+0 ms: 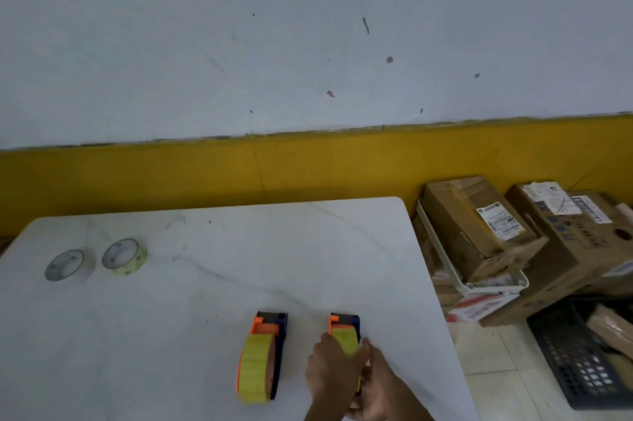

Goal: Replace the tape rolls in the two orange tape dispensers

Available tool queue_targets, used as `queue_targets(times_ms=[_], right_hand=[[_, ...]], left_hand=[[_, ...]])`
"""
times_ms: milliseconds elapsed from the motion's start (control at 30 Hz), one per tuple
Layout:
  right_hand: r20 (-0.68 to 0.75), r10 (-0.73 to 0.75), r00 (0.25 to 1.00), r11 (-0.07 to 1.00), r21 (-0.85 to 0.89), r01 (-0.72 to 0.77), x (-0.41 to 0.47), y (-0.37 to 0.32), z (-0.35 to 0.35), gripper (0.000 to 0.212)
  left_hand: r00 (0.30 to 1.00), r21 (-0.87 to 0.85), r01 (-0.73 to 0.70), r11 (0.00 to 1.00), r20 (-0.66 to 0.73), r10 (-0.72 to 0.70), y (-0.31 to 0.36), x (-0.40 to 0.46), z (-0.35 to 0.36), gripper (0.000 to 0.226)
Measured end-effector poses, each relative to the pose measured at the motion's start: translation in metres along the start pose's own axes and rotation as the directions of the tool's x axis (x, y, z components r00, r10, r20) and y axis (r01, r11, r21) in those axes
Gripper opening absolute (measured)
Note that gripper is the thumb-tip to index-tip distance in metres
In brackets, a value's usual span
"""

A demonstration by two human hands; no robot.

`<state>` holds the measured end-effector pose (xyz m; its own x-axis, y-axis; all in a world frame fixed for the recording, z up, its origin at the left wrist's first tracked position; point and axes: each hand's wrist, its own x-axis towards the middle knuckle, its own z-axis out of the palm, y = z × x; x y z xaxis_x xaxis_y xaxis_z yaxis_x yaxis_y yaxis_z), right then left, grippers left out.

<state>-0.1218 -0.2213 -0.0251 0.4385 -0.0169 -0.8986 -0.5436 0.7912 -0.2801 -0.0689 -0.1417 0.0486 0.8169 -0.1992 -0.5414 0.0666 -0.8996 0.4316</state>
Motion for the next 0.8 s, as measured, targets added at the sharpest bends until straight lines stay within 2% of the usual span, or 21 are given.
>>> queue_targets(times_ms=[67, 133, 200, 267, 333, 433, 467, 533, 567, 667, 800], right_hand=[[-0.018, 0.050, 0.999, 0.997, -0.065, -0.051, 0.001, 0.003, -0.006, 0.074], [-0.042, 0.035, 0.999, 0.981, -0.191, -0.042, -0.001, 0.005, -0.018, 0.079], [-0.088, -0.019, 0.996, 0.903, -0.429, -0.021, -0.007, 0.004, -0.035, 0.091], [-0.124, -0.089, 0.988, 0.817, -0.577, 0.001, -0.015, 0.002, -0.039, 0.099], [-0.257, -0.174, 0.951, 0.817, -0.576, -0.006, -0.014, -0.006, -0.049, 0.092], [-0.364, -0.132, 0.922, 0.742, -0.653, -0.151, -0.014, -0.010, -0.052, 0.107], [-0.435, -0.153, 0.888, 0.741, -0.645, -0.188, -0.005, -0.017, -0.045, 0.106], [-0.445, -0.204, 0.872, 0.757, -0.636, -0.147, -0.003, -0.020, -0.042, 0.093], [-0.425, -0.264, 0.866, 0.771, -0.632, -0.076, -0.004, -0.021, -0.040, 0.085], [-0.366, -0.316, 0.875, 0.776, -0.631, 0.016, -0.011, -0.029, -0.024, 0.067], [-0.290, -0.407, 0.866, 0.713, -0.693, 0.104, -0.021, -0.039, -0.006, 0.056]], left_hand=[[1.000, -0.002, 0.013, 1.000, 0.004, -0.013, -0.002, -0.002, 0.006, 0.067], [1.000, -0.012, 0.025, 1.000, 0.016, -0.025, -0.004, -0.006, 0.009, 0.064], [0.998, -0.026, 0.049, 0.998, 0.040, -0.048, -0.007, -0.009, 0.011, 0.062], [0.996, -0.023, 0.059, 0.998, 0.068, -0.058, -0.012, -0.009, 0.013, 0.056], [0.993, -0.030, 0.075, 0.997, 0.092, -0.072, -0.017, -0.008, 0.016, 0.049], [0.992, -0.056, 0.090, 0.994, 0.094, -0.084, -0.019, -0.006, 0.021, 0.047], [0.992, -0.062, 0.095, 0.994, 0.093, -0.089, -0.019, -0.006, 0.023, 0.048], [0.992, -0.061, 0.090, 0.994, 0.088, -0.085, -0.019, -0.007, 0.026, 0.051], [0.992, -0.055, 0.092, 0.994, 0.088, -0.087, -0.019, -0.007, 0.027, 0.051], [0.992, -0.052, 0.092, 0.994, 0.093, -0.087, -0.018, -0.007, 0.027, 0.049], [0.989, -0.071, 0.109, 0.991, 0.111, -0.101, -0.016, -0.011, 0.026, 0.058]])
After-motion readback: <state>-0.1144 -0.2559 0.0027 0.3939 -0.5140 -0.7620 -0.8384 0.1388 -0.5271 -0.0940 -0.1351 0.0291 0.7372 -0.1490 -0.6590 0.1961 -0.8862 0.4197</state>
